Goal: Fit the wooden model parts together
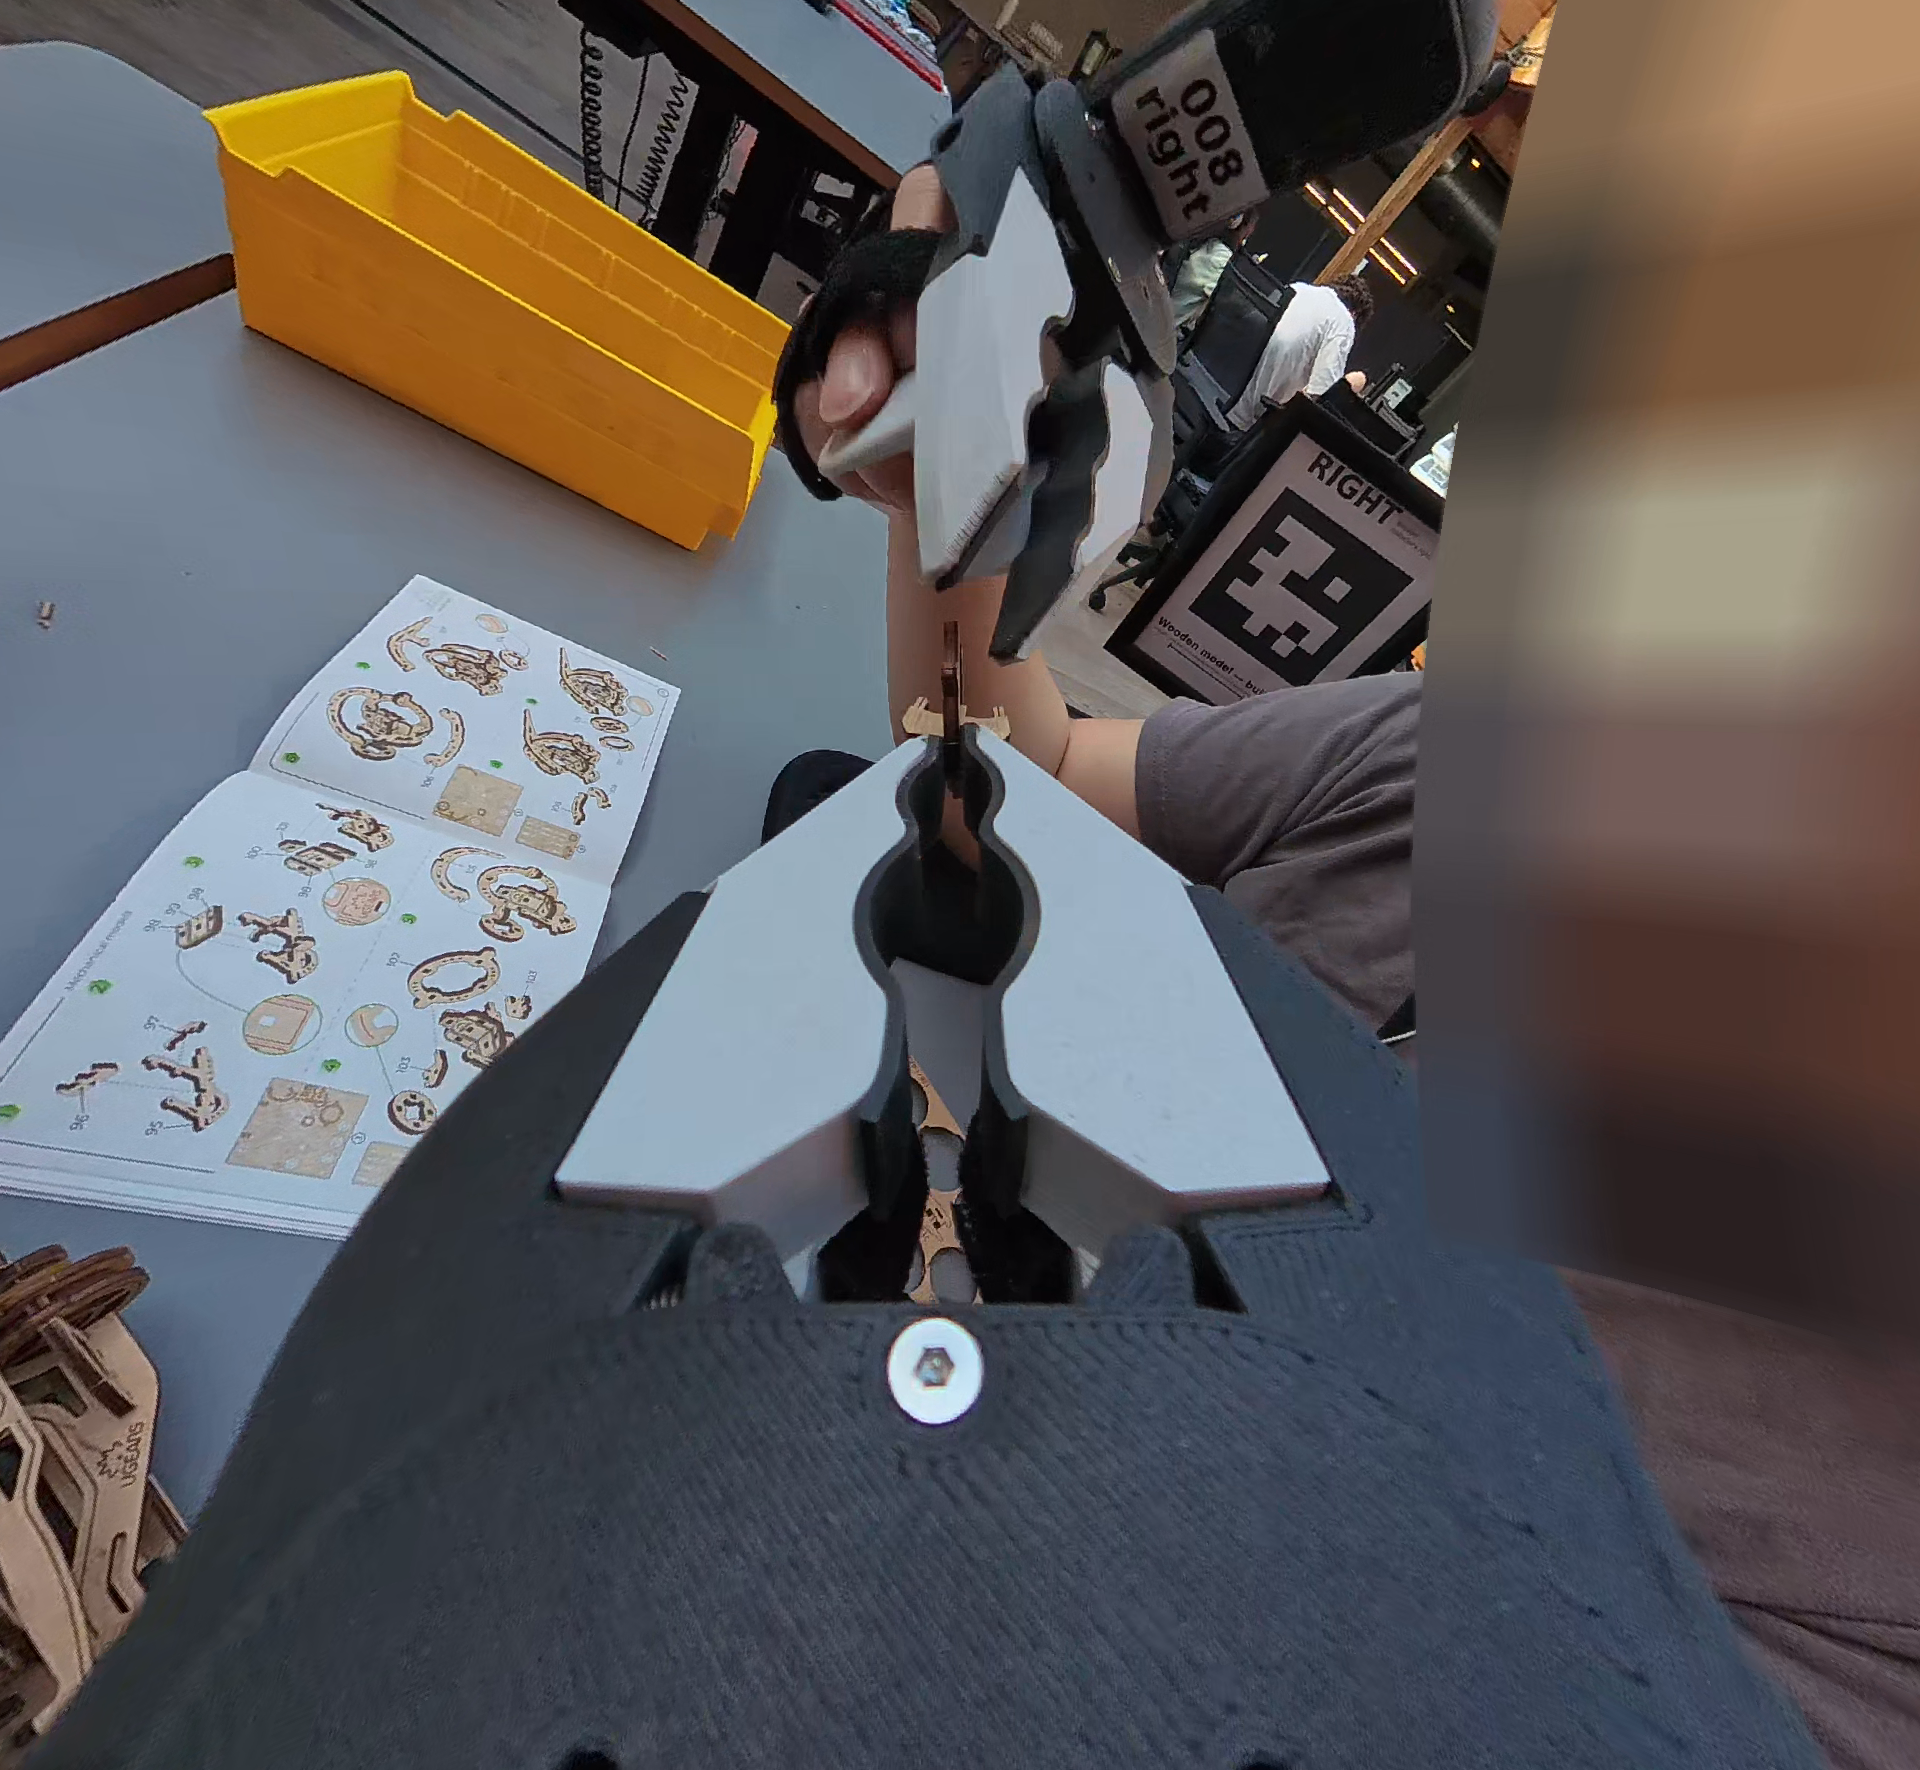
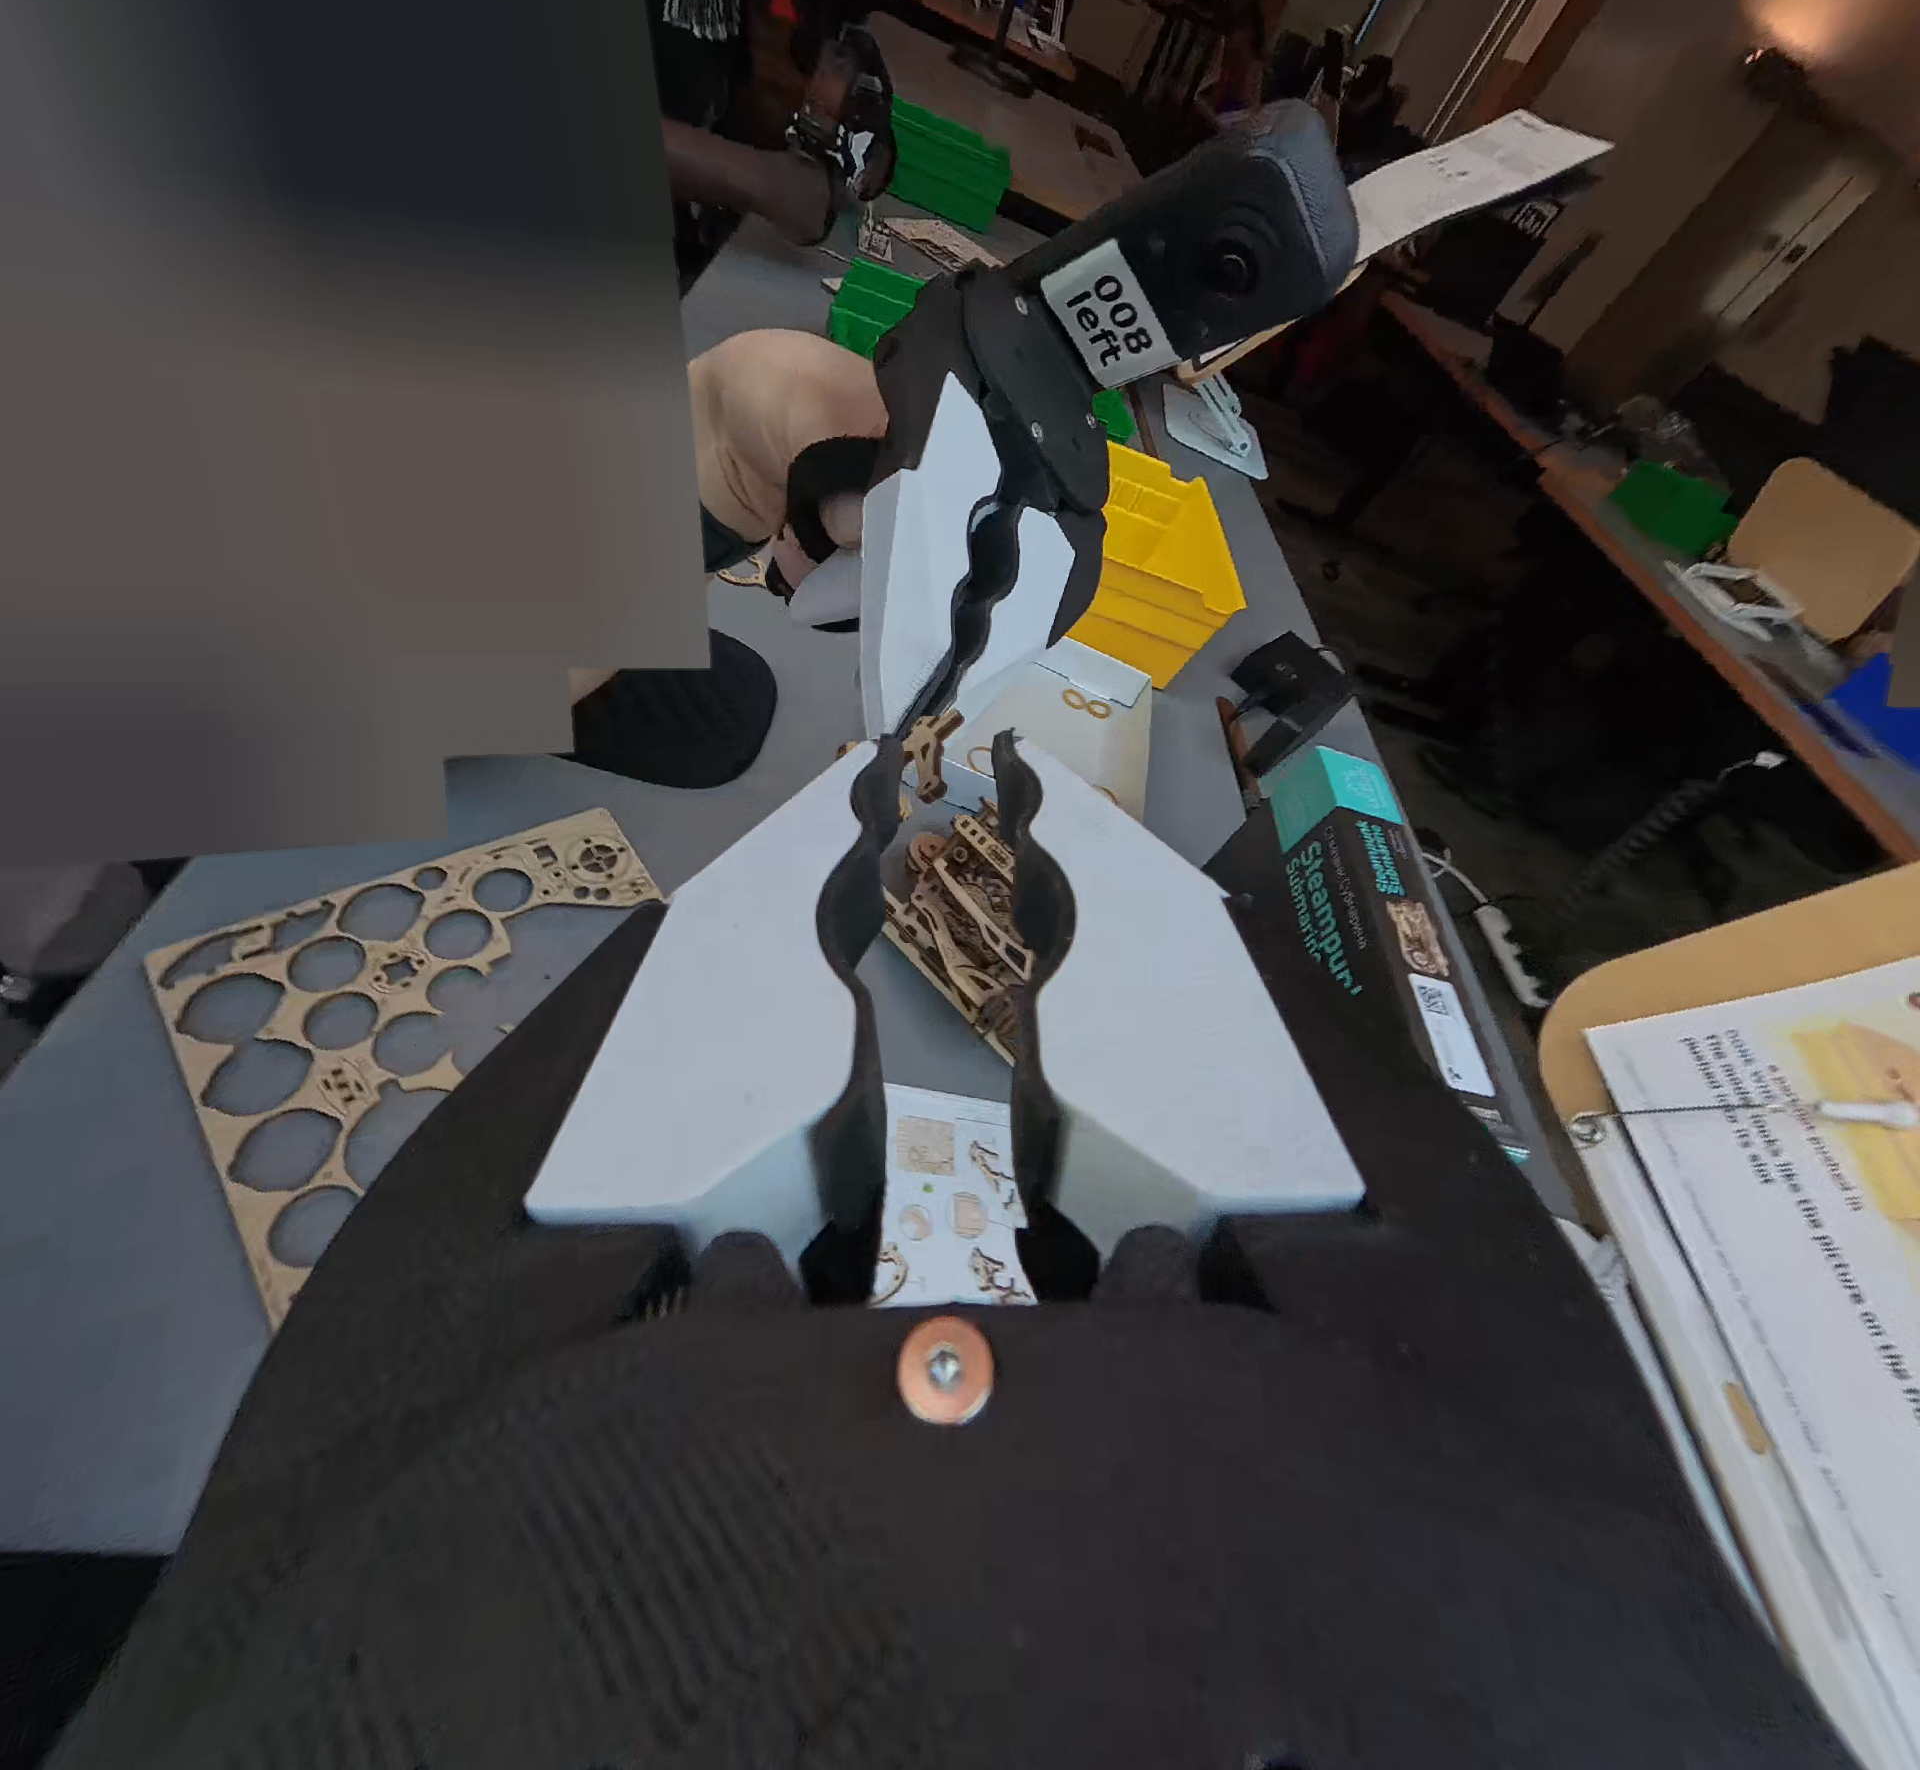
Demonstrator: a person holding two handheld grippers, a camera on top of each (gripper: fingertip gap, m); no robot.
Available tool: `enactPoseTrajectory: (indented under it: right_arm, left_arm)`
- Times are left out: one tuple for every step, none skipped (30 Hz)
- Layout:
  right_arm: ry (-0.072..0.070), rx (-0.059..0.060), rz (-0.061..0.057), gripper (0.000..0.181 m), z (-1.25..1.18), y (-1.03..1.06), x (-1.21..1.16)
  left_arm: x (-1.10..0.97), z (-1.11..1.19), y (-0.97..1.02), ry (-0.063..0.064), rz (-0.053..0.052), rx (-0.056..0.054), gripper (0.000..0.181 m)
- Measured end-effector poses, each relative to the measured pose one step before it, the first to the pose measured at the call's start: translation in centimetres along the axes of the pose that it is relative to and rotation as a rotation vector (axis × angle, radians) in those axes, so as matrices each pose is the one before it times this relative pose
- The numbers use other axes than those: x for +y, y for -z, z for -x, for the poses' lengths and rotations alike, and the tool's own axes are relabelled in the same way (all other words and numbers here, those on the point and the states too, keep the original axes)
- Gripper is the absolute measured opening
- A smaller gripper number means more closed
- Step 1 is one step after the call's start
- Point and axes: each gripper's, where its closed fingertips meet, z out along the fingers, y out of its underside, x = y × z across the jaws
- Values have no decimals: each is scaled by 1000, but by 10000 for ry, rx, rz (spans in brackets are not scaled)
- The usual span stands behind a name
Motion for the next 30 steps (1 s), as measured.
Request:
enactPoseTrajectory:
  right_arm:
    - [806, 271, 141, 14, 117, -52, 35]
    - [739, 341, 92, 12, -28, -20, -32]
    - [600, 131, 145, 9, 204, -20, 59]
    - [367, -58, 151, 7, 389, -64, 66]
    - [135, -96, 160, 7, 320, -109, 124]
    - [-33, -75, 148, 8, 158, -113, 124]
    - [-36, 38, 108, 8, -65, -70, 93]
    - [21, 110, 18, 8, -160, -53, -10]
    - [31, -18, 10, 8, 42, -43, 16]
    - [10, -80, 80, 8, 139, -47, 123]
    - [27, 35, 141, 8, -40, -48, 218]
    - [110, 153, 87, 7, -197, -12, 92]
    - [106, 41, -66, 4, 24, 14, -155]
    - [71, 52, -26, 4, -50, 35, -89]
    - [-15, 94, 7, 4, -157, 28, -47]
    - [-10, 190, 20, 3, -327, 53, -21]
    - [43, 282, 20, 3, -449, 108, -12]
    - [67, 389, -14, 4, -628, 215, -58]
    - [30, 513, -86, 4, -862, 308, -180]
    - [-23, 529, -160, 3, -917, 358, -290]
    - [-58, 388, -208, 3, -697, 348, -374]
    - [-65, 318, -229, 3, -575, 304, -425]
    - [-47, 433, -217, 3, -724, 272, -418]
    - [-17, 373, -174, 3, -612, 202, -351]
    - [9, 274, -95, 3, -411, 115, -235]
    - [44, 273, -16, 2, -366, 48, -121]
    - [77, 301, 47, 2, -390, -3, -13]
    - [107, 93, 56, 2, -30, -41, 1]
    - [94, 25, 37, 3, 83, -60, -35]
    - [102, 69, 6, 3, 24, -60, -64]
  left_arm:
    - [-27, -32, -21, 34, -15, 63, 0]
    - [47, -31, -31, 27, 27, 54, 0]
    - [77, -7, -42, 4, 49, 30, 0]
    - [-34, -20, -18, 2, -22, 29, 0]
    - [-56, -52, -23, 11, -32, 44, 0]
    - [112, 107, -20, -3, 65, -59, 0]
    - [112, 6, -28, -8, 65, -1, 0]
    - [-22, -113, -23, -3, -8, 77, 0]
    - [-55, -170, -8, -10, -35, 98, 0]
    - [61, -102, -39, -16, 39, 48, 0]
    - [100, 22, -34, -15, 65, -22, 0]
    - [-27, 25, -4, -2, -20, -16, 0]
    - [-73, -66, 14, 23, -47, 67, 0]
    - [-97, -98, 40, 32, -65, 104, 0]
    - [-207, -51, 65, -3, -127, 60, 0]
    - [-396, 21, 131, -16, -230, 5, 0]
    - [-589, 62, 247, -4, -359, -36, 7]
    - [-720, 105, 348, 4, -434, -83, 17]
    - [-743, 66, 403, -39, -457, -67, 24]
    - [-653, -29, 378, -108, -415, -33, 26]
    - [-468, -149, 254, -133, -307, 30, 26]
    - [-310, -136, 65, -105, -192, 20, 27]
    - [-171, -47, -141, -84, -104, -29, 29]
    - [-121, -53, -299, -62, -80, -11, 30]
    - [-70, -114, -433, -24, -67, 47, 30]
    - [-44, -196, -480, 8, -60, 123, 30]
    - [-154, -170, -447, 31, -137, 131, 29]
    - [-285, -27, -383, 31, -236, 52, 29]
    - [-217, 126, -316, -2, -205, -43, 28]
    - [-167, 125, -245, -40, -164, -47, 27]
